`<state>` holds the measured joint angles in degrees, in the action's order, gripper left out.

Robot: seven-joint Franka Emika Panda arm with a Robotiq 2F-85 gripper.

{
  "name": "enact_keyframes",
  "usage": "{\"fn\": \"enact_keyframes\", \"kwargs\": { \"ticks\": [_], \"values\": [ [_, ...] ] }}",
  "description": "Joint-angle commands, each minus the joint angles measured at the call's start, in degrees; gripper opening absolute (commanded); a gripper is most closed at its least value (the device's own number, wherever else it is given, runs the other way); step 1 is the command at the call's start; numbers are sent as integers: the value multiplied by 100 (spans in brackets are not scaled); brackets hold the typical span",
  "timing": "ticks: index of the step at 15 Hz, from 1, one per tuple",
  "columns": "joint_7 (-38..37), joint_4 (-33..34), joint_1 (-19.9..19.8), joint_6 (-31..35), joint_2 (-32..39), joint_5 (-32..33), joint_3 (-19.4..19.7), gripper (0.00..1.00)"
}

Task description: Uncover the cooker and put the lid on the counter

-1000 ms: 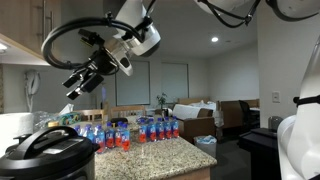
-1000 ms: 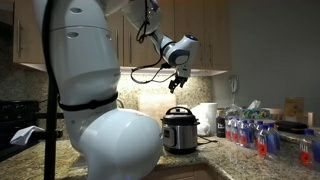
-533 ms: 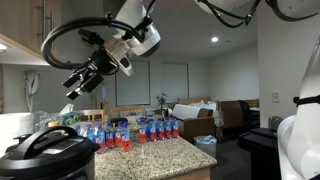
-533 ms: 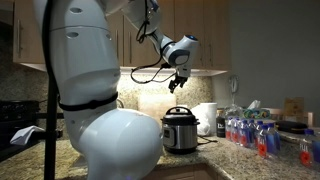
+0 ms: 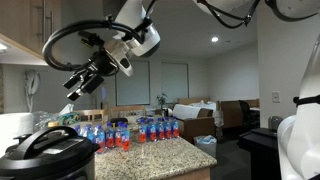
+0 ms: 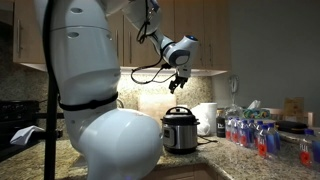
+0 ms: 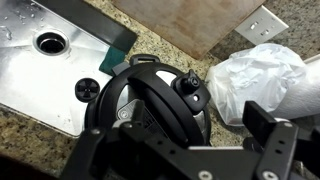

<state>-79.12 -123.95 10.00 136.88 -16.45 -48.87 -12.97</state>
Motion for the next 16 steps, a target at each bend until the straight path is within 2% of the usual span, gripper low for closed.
{"fn": "enact_keyframes", "kwargs": {
  "ticks": [1,4,5,14,16],
  "values": [
    [-315,-38,-87,70,-49,221,-86,100],
    [-515,52,-76,-531,-53,406,21,100],
    [-264,17,-25,-190,0,269,1,100],
    [-265,21,-31,-376,-1,268,21,100],
    [-292,59,-21,-635,1,257,65,100]
  ]
}}
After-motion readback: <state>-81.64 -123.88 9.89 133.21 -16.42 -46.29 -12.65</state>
